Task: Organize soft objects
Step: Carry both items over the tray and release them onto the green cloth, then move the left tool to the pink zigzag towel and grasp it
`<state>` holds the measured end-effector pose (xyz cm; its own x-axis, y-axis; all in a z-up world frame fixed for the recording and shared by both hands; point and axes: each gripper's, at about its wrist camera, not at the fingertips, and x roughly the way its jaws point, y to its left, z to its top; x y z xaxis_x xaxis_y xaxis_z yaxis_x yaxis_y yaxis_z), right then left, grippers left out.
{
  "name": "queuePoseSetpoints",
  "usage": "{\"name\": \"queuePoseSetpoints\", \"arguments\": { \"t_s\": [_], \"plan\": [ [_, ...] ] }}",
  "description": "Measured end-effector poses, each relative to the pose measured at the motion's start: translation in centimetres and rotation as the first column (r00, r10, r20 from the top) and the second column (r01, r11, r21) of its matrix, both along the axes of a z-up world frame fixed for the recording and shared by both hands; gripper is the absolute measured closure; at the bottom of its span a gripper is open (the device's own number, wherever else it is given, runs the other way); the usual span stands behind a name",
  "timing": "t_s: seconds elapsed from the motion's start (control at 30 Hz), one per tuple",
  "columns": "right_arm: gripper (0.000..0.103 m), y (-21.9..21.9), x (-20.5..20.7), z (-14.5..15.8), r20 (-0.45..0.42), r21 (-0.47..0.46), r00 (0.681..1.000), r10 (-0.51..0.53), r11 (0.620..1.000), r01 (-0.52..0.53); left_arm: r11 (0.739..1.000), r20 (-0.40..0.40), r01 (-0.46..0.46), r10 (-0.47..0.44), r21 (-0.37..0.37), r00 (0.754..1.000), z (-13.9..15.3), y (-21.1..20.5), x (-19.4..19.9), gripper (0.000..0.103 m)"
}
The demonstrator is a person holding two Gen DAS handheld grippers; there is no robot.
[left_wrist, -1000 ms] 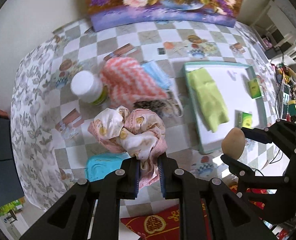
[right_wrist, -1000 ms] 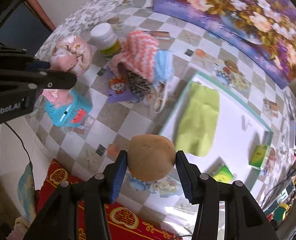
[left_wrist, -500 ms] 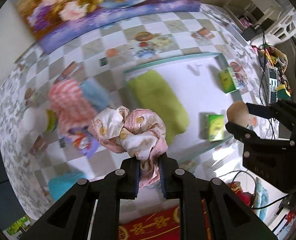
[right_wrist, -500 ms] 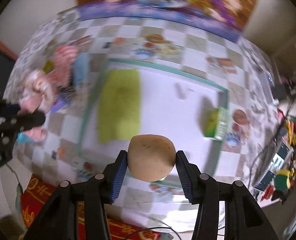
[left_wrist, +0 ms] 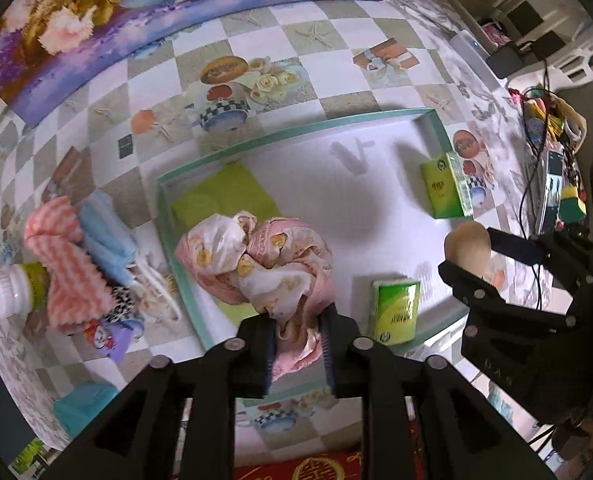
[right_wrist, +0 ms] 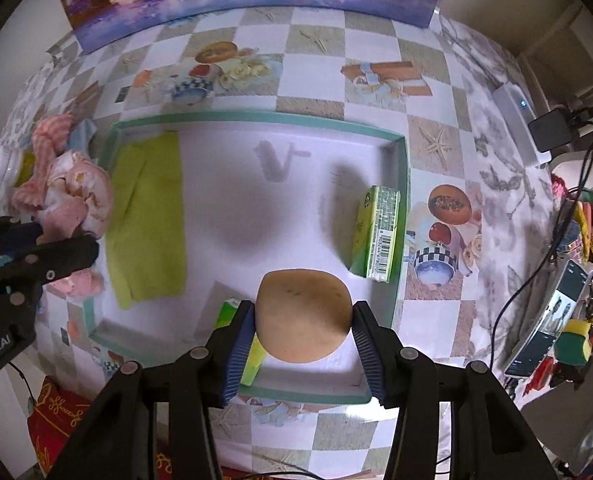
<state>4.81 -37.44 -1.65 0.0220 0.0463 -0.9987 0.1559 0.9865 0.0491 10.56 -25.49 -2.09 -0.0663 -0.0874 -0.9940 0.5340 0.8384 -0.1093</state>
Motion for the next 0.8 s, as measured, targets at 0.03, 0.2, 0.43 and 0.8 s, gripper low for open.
{"name": "queuePoseSetpoints", "arguments": {
  "t_s": [0.03, 0.2, 0.43, 0.8],
  "plan": [
    [0.050, -0.1, 0.1, -0.2, -0.002, 0.001, 1.000, -0.001, 1.000, 0.001, 1.000, -0.007, -0.005, 0.006, 0.007, 1.000, -0.2, 0.0, 0.2, 0.064],
    [0.042, -0.7, 0.7, -1.0, -0.011, 0.016, 1.000, -0.015, 1.000, 0.015, 0.999, -0.008, -0.019, 0.019, 0.032, 1.000, -0.9, 0.5, 1.1, 0.050],
    [0.033, -0.5, 0.8, -0.7, -0.017, 0.011, 1.000, -0.016, 1.000, 0.016, 0.997, 0.020, -0.057, 0.056, 0.057, 0.998, 0.3, 3.0, 2.4, 0.037],
    [0.029, 1.5, -0.1, 2.5, -0.006, -0.040, 1.000, 0.014, 0.999, -0.014, 0.990, 0.078, -0.132, 0.128, 0.052, 0.989, 3.9, 8.8, 3.3, 0.024]
  ]
}}
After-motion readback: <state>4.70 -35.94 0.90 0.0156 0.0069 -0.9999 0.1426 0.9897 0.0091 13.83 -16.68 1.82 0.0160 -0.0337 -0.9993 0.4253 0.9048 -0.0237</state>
